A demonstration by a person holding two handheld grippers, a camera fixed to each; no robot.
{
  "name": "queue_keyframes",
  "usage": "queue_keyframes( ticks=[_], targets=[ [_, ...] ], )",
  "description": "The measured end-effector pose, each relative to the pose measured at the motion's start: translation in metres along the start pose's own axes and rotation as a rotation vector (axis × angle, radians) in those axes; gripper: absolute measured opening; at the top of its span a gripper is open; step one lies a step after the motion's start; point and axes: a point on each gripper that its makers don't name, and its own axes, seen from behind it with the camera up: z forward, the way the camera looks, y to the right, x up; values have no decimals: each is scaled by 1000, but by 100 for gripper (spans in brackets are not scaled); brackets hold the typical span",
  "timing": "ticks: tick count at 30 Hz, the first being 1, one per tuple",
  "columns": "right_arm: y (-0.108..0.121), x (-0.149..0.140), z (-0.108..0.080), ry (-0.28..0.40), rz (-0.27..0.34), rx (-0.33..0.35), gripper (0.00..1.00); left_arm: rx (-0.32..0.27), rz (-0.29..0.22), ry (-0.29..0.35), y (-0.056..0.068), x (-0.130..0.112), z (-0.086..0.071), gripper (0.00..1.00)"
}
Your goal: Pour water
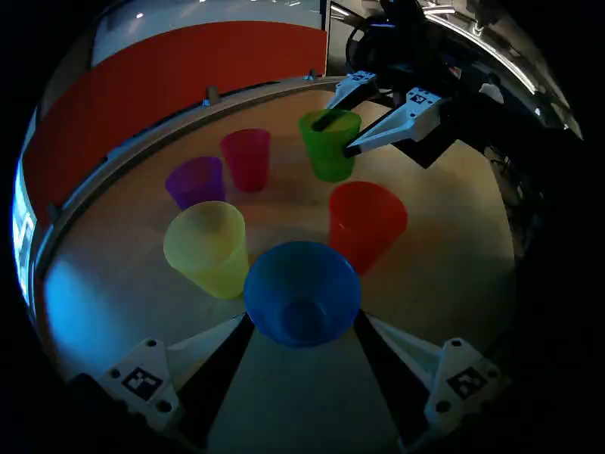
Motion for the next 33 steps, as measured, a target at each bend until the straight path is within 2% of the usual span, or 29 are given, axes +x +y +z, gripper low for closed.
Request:
queue_keyframes(
  ticks=[7, 21, 33],
  targets=[
    [2, -11, 9, -35, 4, 3, 88, 0, -37, 11, -1, -6, -12, 97],
    [5, -30, 19, -90, -5, -1, 88, 26, -70, 56, -3, -11, -36, 98],
    [5, -40, 14, -100, -5, -15, 90, 55, -73, 72, -1, -11, -47, 97]
  ],
)
